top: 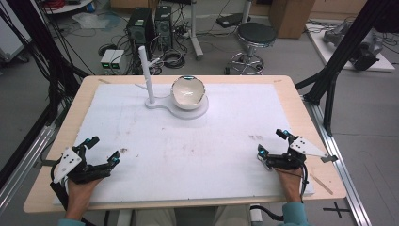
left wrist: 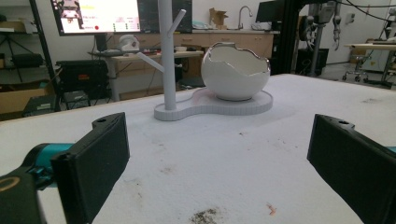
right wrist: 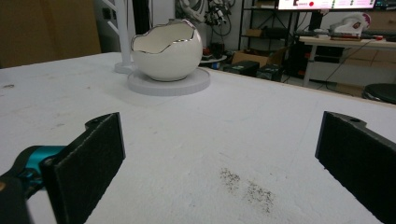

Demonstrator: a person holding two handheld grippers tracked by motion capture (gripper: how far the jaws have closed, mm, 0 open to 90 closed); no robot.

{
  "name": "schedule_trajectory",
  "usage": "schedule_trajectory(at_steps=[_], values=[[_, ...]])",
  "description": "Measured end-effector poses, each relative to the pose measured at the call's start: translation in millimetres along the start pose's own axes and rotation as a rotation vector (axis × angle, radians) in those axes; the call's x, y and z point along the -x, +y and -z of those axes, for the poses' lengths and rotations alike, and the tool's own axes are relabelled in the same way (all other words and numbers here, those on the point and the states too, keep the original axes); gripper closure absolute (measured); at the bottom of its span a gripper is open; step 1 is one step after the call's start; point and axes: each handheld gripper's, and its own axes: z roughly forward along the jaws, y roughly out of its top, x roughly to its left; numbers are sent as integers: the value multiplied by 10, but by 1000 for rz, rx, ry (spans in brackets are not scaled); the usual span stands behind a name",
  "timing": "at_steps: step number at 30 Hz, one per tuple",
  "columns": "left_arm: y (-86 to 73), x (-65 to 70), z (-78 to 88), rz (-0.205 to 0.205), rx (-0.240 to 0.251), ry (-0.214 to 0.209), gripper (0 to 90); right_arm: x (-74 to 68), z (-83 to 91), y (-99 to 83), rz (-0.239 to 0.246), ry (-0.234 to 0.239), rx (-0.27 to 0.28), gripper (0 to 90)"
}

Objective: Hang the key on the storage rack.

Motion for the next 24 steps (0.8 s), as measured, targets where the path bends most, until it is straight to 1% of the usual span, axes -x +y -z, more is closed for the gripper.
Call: schedule_trajectory(at_steps=[4,8,11,16,19,24], values=[[1,5,-2,-4,-1,-1,62,18,13,-4,-31,-4,9,6],[-1,10,3,-8,4,0,62,31,23,-7,-46,-4,18,6],[-2,10,8,-8,7,1,61,20,18,-5,-32,-6,13,6],[-3,7,9,-3,11,1,62,23,20,-5,-39,-7,15,5],[-3,6,7,-3,9,1,62,14,16,-4,-22,-8,12,5],[-2,3,4,-2,5,0,62,22,14,0,-35,1,9,5]])
